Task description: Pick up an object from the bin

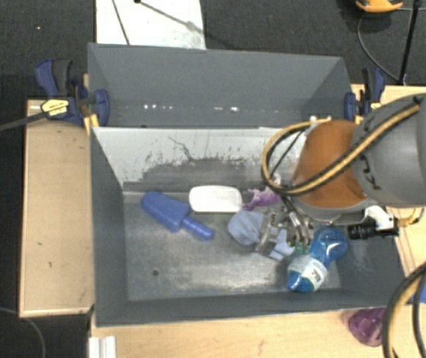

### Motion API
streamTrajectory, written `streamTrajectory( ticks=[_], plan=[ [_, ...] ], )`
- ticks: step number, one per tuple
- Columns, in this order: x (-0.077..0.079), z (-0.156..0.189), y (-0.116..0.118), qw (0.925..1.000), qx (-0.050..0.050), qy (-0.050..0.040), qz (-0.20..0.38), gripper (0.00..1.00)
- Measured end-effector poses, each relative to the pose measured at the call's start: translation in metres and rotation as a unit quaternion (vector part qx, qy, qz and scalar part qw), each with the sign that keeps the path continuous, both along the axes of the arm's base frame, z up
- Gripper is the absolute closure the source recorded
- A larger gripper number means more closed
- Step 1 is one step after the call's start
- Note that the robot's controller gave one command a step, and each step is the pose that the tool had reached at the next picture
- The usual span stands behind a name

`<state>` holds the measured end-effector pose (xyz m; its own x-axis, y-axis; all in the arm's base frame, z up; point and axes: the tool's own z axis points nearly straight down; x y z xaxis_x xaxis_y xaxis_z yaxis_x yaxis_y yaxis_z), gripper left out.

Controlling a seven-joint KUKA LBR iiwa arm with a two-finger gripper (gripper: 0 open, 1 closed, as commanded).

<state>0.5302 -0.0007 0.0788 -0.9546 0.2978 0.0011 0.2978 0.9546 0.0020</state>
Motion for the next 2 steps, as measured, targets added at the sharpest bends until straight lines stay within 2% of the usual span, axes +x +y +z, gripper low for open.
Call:
streamTrajectory(
  ticks=[1, 2],
  plan=[
    [0.0, 0.024, 0.0, 1.0, 0.0, 0.0002, 0.0, 1.0],
    [0.002, 0.043, 0.0, 1.0, 0.0, -0.0039, 0.001, 1.0]
  ],
)
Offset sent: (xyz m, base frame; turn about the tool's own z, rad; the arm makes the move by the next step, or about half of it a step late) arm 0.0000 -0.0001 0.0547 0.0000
